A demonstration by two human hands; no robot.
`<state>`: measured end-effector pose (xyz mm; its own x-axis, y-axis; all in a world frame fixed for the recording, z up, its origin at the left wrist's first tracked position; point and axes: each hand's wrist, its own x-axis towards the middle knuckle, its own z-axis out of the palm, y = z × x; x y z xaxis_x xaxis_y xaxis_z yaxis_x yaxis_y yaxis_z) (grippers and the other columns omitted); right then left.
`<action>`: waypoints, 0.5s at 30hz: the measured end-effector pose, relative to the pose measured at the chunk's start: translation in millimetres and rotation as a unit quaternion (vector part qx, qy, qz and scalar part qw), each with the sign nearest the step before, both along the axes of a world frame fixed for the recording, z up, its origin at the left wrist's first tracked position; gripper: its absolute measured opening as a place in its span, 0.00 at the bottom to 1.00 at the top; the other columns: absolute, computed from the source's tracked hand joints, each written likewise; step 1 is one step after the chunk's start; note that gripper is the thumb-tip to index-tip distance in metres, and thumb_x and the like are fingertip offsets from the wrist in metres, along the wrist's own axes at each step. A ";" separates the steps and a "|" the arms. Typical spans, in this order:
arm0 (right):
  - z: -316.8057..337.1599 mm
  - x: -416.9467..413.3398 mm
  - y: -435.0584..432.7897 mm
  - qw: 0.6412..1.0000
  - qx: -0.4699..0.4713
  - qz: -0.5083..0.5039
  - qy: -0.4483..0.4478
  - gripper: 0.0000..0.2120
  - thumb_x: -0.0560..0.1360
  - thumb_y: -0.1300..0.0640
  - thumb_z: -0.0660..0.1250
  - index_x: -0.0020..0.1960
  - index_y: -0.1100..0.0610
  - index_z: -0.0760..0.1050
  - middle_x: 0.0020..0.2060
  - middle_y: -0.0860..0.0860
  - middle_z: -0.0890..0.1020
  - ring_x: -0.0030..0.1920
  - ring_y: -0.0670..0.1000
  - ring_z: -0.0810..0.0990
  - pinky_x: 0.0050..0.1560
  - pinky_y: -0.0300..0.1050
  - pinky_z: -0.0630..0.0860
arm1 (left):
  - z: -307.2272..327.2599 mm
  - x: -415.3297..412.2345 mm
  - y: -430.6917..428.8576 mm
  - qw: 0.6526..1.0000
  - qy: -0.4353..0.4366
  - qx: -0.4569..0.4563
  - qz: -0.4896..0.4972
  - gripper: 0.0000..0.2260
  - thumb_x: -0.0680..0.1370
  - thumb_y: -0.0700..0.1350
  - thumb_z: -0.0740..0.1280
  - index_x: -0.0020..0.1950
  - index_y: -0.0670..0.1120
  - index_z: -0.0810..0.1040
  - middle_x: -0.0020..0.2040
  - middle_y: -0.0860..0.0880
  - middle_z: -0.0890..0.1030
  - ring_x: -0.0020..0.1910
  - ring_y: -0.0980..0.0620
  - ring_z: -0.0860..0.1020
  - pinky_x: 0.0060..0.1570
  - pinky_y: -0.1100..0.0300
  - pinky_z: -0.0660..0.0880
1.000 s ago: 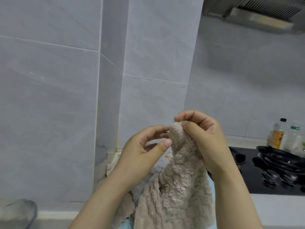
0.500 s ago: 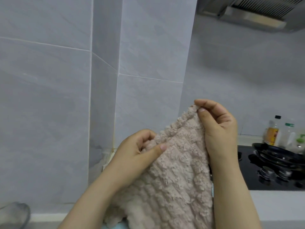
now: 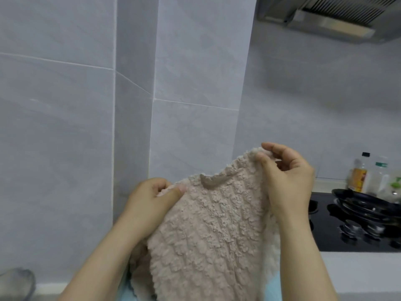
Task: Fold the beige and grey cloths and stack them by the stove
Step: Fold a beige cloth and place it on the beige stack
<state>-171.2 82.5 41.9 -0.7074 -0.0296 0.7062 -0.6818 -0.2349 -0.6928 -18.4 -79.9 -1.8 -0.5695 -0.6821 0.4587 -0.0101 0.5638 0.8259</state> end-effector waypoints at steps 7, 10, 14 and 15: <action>0.6 12.7 -3.4 0.999 0.039 -0.031 -0.016 0.10 0.73 0.58 0.70 0.51 0.48 0.75 0.38 0.44 0.76 0.27 0.42 0.70 0.29 0.31 0.68 | 17.1 0.6 15.7 0.900 0.154 0.356 -0.199 0.08 0.75 0.34 0.65 0.54 0.40 0.78 0.39 0.44 0.83 0.33 0.54 0.80 0.33 0.64 0.78; 5.5 25.6 -5.4 0.992 0.105 0.055 -0.048 0.12 0.74 0.60 0.68 0.55 0.48 0.74 0.35 0.47 0.76 0.24 0.43 0.71 0.27 0.34 0.70 | 17.6 -2.3 17.2 0.880 0.188 0.382 -0.212 0.15 0.74 0.31 0.65 0.61 0.36 0.75 0.49 0.38 0.82 0.41 0.49 0.80 0.39 0.59 0.80; 10.5 38.2 -4.5 0.943 0.188 0.262 -0.079 0.09 0.75 0.65 0.69 0.55 0.59 0.78 0.29 0.52 0.78 0.28 0.50 0.79 0.32 0.39 0.78 | 19.0 -5.0 21.3 0.868 0.231 0.393 -0.200 0.12 0.73 0.31 0.66 0.56 0.37 0.76 0.39 0.44 0.82 0.32 0.54 0.80 0.30 0.65 0.78; 10.4 39.4 -4.6 0.934 0.192 0.290 -0.083 0.08 0.75 0.65 0.68 0.54 0.60 0.79 0.29 0.53 0.78 0.28 0.50 0.80 0.33 0.39 0.78 | 19.1 -5.4 21.3 0.863 0.241 0.398 -0.196 0.12 0.73 0.30 0.67 0.55 0.38 0.75 0.37 0.45 0.82 0.30 0.55 0.80 0.29 0.66 0.77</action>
<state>-131.7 77.8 52.3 -0.5925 -0.6701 0.4471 -0.3929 -0.2441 -0.8866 -23.8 -58.6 17.3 -0.7019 -0.6889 0.1810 0.5049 -0.3019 0.8087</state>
